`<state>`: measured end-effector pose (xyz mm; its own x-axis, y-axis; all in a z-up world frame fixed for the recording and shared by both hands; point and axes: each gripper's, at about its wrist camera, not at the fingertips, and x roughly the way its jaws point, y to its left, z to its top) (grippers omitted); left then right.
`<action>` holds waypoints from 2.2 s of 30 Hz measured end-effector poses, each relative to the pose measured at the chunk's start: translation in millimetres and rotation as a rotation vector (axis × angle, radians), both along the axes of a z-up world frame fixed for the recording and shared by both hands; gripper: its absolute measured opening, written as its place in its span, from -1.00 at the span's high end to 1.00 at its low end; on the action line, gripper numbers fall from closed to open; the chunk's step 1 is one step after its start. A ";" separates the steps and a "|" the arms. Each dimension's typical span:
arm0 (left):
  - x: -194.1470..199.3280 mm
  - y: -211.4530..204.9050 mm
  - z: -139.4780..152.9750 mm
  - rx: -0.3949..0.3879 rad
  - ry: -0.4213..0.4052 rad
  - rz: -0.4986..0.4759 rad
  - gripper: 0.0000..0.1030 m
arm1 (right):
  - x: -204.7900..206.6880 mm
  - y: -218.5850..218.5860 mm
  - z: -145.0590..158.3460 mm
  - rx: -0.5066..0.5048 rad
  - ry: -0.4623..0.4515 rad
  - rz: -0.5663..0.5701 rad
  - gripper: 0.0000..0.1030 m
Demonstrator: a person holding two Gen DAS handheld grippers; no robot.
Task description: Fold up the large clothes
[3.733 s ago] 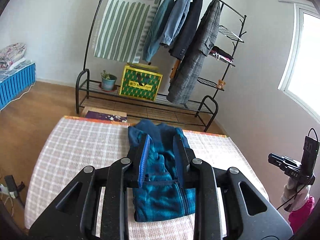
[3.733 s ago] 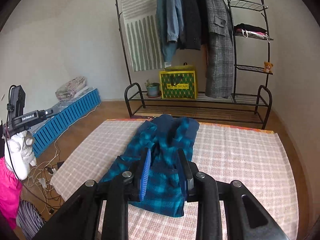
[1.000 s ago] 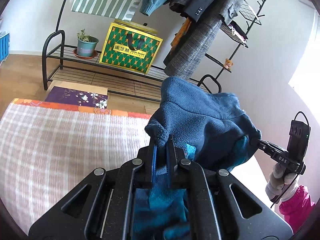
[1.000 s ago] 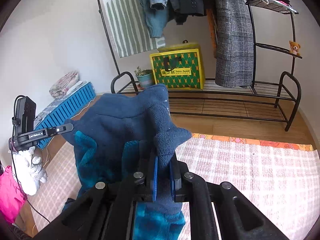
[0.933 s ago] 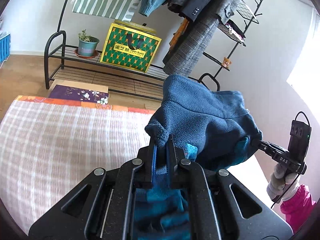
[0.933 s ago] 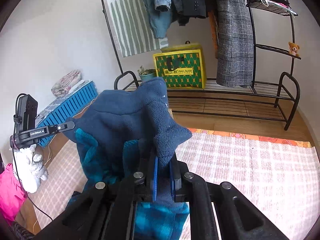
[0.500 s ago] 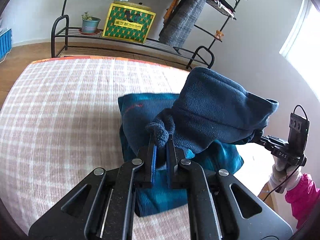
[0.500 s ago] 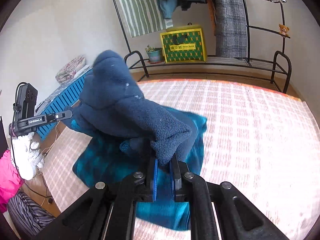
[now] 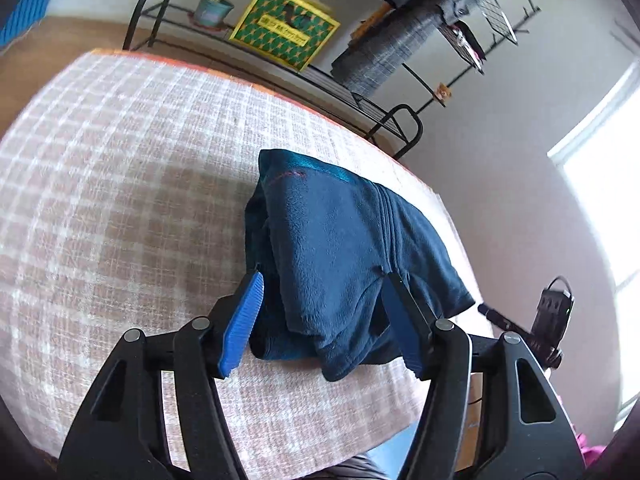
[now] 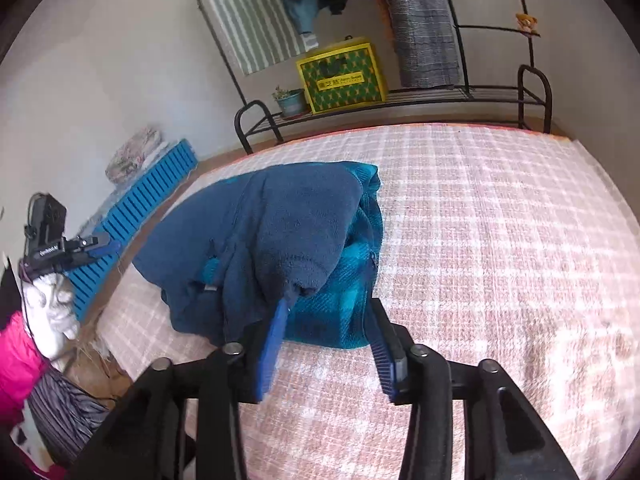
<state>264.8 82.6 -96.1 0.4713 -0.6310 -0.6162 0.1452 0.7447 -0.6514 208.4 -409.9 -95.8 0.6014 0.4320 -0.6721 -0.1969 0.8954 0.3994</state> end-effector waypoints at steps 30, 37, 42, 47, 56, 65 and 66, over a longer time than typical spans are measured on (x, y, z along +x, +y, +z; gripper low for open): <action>-15.3 -55.7 -49.0 0.253 0.108 -0.079 0.75 | 31.6 18.0 -60.5 0.015 0.238 -0.004 0.54; -26.0 -50.4 22.2 0.305 -0.099 -0.012 0.52 | 14.5 20.9 28.8 -0.187 -0.022 0.003 0.23; 21.1 -79.5 48.0 0.293 -0.163 -0.008 0.52 | 55.5 66.8 61.2 -0.225 -0.135 0.075 0.48; 64.7 -125.4 36.9 0.325 -0.174 -0.036 0.52 | 116.1 124.3 45.4 -0.219 -0.102 0.174 0.58; 106.8 -133.2 -80.7 0.370 -0.055 -0.040 0.52 | 163.7 147.1 -53.2 -0.312 0.048 0.223 0.65; 95.3 -104.5 -45.7 0.256 -0.123 0.022 0.53 | 156.1 125.2 -37.1 -0.185 0.020 0.206 0.60; 95.7 -97.5 -39.1 0.254 -0.134 0.047 0.53 | 154.4 115.8 -29.0 -0.146 -0.006 0.178 0.54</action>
